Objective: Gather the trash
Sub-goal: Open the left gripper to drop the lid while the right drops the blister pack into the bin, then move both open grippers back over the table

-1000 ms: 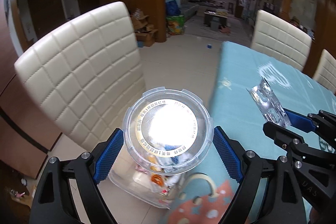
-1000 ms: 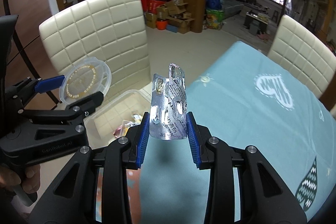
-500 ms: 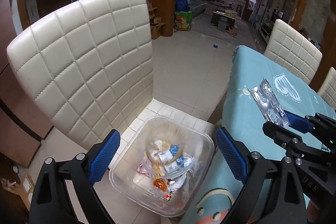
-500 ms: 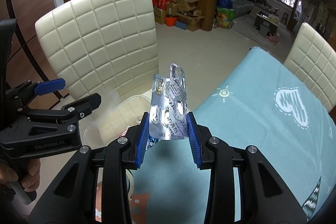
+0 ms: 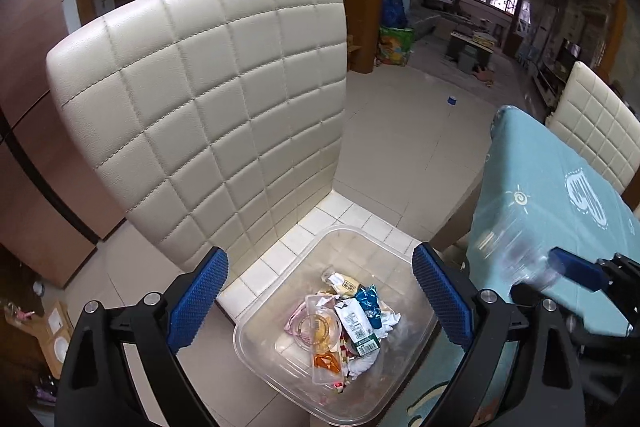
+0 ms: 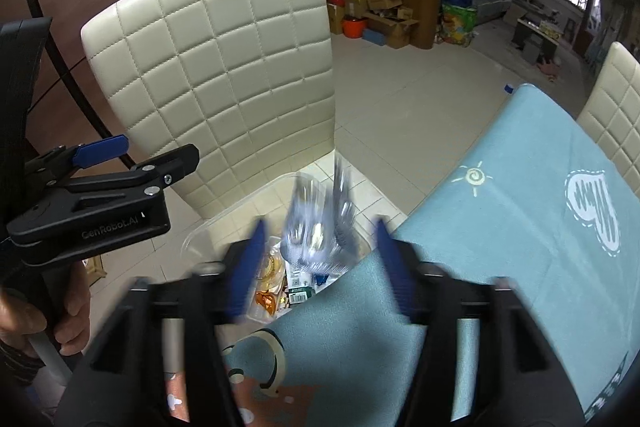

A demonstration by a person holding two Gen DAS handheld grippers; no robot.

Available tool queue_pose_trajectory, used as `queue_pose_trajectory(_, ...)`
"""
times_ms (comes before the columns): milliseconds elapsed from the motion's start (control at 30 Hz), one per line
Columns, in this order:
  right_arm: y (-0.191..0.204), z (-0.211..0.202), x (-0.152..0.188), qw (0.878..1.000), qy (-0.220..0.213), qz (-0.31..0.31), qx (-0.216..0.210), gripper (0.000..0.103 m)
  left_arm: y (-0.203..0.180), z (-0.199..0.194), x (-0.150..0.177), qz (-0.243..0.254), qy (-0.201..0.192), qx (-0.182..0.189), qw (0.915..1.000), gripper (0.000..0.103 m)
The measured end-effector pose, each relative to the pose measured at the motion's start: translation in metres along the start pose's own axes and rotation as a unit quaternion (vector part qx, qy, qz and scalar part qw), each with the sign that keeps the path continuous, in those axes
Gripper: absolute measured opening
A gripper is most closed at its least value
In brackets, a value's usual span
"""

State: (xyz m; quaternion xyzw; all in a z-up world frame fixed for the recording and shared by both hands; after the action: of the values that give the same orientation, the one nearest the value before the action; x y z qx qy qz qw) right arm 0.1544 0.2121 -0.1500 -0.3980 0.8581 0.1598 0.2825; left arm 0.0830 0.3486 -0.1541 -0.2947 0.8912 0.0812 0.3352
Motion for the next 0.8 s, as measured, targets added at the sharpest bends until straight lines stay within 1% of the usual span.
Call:
queue_pose_trajectory(33, -0.001, -0.004, 0.0, 1.0, -0.009, 0.001, 0.006, 0.069, 0.001, 0.0, 0.0, 0.0, 0.0, 0.0, 1.0, 0.091)
queue_pose_trajectory(300, -0.012, -0.023, 0.011, 0.999, -0.009, 0.019, 0.024, 0.07, -0.005, -0.018, 0.002, 0.004, -0.006, 0.017, 0.9998, 0.091)
queue_pose_trajectory(367, -0.017, -0.032, 0.016, 0.999, -0.012, 0.027, 0.03, 0.08, -0.01, -0.024, 0.005, 0.007, -0.008, 0.026, 0.9996, 0.091)
queue_pose_trajectory(533, -0.029, -0.062, 0.03, 0.997, -0.031, 0.051, 0.049, 0.089, -0.029, -0.044, 0.013, 0.024, -0.016, 0.038, 0.9988, 0.091)
queue_pose_trajectory(667, -0.041, -0.085, 0.049, 0.993, -0.037, 0.081, 0.073, 0.093, -0.052, -0.064, 0.025, 0.047, -0.02, 0.044, 0.9977, 0.091)
queue_pose_trajectory(733, -0.051, -0.098, 0.064, 0.989, -0.038, 0.102, 0.097, 0.094, -0.062, -0.072, 0.03, 0.057, -0.019, 0.043, 0.9973, 0.091)
queue_pose_trajectory(800, -0.06, -0.111, 0.076, 0.985, -0.039, 0.122, 0.116, 0.094, -0.077, -0.083, 0.036, 0.072, -0.022, 0.057, 0.9955, 0.091)
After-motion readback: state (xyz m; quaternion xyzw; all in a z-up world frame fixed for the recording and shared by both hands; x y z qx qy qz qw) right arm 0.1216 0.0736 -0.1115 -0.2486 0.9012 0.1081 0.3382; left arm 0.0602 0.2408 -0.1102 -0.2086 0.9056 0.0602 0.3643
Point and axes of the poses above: each gripper's, at about its wrist camera, not at the fingertips, and z roughly the way its jaws point, y to its left, x to its underside, the point moved 4 cm from there along z, roughly the way its jaws point, and after that the axes turned 1 degree about -z, right-handed, at the moved point
